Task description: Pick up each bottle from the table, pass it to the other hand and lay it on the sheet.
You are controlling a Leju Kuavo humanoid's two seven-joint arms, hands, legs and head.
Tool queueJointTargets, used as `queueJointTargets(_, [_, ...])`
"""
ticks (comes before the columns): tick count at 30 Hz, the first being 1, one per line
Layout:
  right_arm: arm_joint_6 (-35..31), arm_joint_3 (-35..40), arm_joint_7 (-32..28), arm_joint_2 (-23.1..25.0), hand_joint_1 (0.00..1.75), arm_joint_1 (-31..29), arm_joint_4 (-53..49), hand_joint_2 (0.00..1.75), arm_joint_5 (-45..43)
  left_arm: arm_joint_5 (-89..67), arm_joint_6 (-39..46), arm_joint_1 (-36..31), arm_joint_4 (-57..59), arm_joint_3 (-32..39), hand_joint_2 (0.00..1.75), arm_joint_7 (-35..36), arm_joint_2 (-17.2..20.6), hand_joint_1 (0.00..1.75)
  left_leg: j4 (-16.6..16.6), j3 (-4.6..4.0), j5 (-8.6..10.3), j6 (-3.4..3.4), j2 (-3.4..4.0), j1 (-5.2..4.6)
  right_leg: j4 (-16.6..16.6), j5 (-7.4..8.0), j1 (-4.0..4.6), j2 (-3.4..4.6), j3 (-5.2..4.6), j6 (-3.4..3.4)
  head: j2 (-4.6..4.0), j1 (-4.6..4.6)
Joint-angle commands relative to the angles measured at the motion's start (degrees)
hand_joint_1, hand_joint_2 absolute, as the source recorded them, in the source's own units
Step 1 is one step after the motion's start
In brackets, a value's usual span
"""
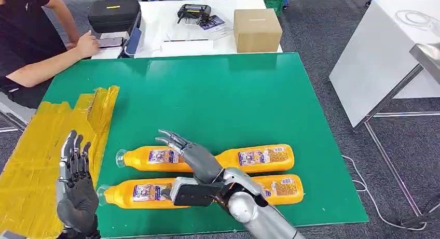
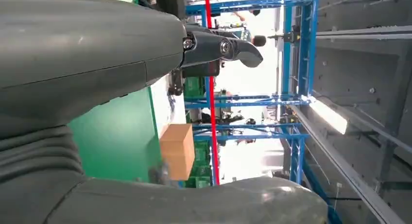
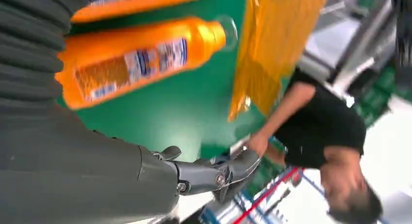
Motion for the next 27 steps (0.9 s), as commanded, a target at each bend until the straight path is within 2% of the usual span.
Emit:
queueJointTargets(1, [1.25,10.15,1.28,-2.23,0.00,-4.73,11.38,1.75,-0.61,0.45,-0.56,-2.90,5.15,0.27,0.00,0.68,0.82,0.00,-0.10,0.16,0.01,0.02,0.05,-0.02,-0.10,0.02,-0.01,0.02,0.15,-0.02,0.00,0.00])
queueJointTargets(10, [2.48,14.88,3.85,-3.08,0.00,-7.79,15.21,1.75,-0.34,1.21,-0.64,-3.57,5.92,-0.16,0.00,1.01,1.27,0.00,-0.11,0.18,0.01,0.02,0.08,-0.01,-0.12,0.02,0.00,0.03,0.18,-0.05,0.00,-0.02])
queueJointTargets(17, [2.57,16.45,5.20,-0.14,0.00,-9.96,22.66,1.75,-1.19,1.65,-0.89,-5.24,7.54,-1.46,0.00,1.91,1.73,0.00,-0.10,0.15,0.03,0.02,0.06,-0.01,-0.10,0.03,0.01,0.01,0.14,-0.05,0.00,-0.02])
queueJointTargets(24, [2.04,18.32,6.37,2.25,0.00,-11.18,25.48,1.75,-0.27,1.83,-0.77,-5.23,7.51,-1.54,0.00,2.17,1.84,0.00,-0.07,0.14,0.00,0.01,0.07,-0.01,-0.06,0.00,0.00,0.03,0.13,-0.05,0.00,0.00])
queueJointTargets(27, [4.06,21.17,6.84,3.72,0.00,-12.36,26.84,1.75,-0.69,2.09,-1.01,-5.14,7.67,-1.04,0.00,2.05,1.65,0.00,-0.07,0.15,-0.01,0.01,0.13,-0.01,-0.04,0.00,0.00,0.08,0.11,-0.05,0.00,0.00])
